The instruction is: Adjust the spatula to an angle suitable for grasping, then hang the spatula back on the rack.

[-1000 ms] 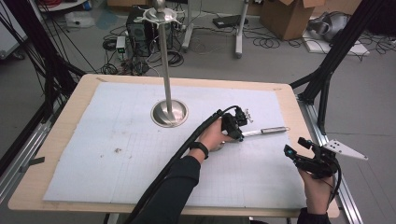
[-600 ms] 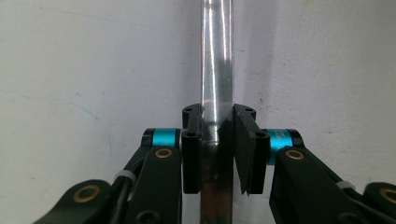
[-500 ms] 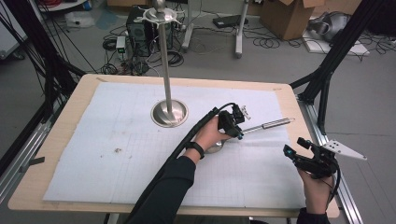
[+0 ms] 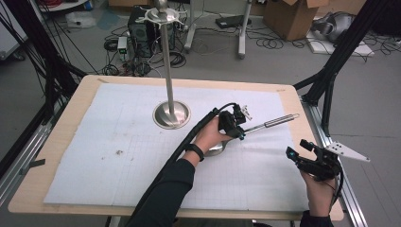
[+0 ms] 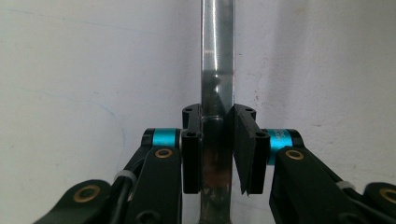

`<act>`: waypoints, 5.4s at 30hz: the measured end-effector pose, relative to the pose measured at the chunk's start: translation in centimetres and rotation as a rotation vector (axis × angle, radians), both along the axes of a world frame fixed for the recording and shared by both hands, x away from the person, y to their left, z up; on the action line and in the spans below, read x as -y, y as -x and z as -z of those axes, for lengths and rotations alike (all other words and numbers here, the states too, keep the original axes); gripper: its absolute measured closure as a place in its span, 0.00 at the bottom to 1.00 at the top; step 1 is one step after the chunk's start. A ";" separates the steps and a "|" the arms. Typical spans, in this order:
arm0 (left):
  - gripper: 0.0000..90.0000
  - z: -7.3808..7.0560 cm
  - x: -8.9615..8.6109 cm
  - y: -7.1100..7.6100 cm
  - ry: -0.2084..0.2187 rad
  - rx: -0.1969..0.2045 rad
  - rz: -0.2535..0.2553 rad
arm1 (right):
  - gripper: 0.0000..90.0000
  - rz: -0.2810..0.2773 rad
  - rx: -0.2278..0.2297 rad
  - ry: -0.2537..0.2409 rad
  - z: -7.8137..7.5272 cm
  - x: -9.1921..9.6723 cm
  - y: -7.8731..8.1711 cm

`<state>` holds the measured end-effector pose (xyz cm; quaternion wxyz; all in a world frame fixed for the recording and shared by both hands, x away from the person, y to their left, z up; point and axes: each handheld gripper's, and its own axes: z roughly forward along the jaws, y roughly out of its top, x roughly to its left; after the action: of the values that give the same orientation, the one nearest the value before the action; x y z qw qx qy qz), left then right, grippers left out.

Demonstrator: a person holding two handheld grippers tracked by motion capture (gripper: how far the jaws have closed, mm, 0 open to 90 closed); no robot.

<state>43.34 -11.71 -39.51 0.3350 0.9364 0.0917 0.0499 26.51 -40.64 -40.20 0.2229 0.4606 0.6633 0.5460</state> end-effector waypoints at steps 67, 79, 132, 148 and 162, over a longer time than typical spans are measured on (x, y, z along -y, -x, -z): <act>0.83 -7.8 -11.2 4.2 0.205 0.138 -0.090 | 0.24 -0.020 0.004 -0.002 -0.2 -1.5 -0.2; 0.83 -9.1 -14.1 5.5 0.233 0.166 -0.114 | 0.24 -0.030 0.008 0.001 -0.4 -2.0 -0.4; 0.83 -11.7 -29.1 11.0 0.425 0.310 -0.388 | 0.25 -0.077 0.009 0.022 -0.4 -4.4 -1.1; 0.83 -11.8 -32.0 11.1 0.448 0.354 -0.504 | 0.25 -0.085 0.000 0.024 -0.3 -4.8 -1.3; 0.83 -11.3 -32.1 10.0 0.434 0.356 -0.574 | 0.25 -0.090 -0.002 0.028 -0.2 -4.8 -1.4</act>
<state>33.30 20.43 -28.21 0.5079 0.7570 0.2986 0.2826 27.94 -35.82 -40.01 0.2039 0.4275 0.6914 0.5456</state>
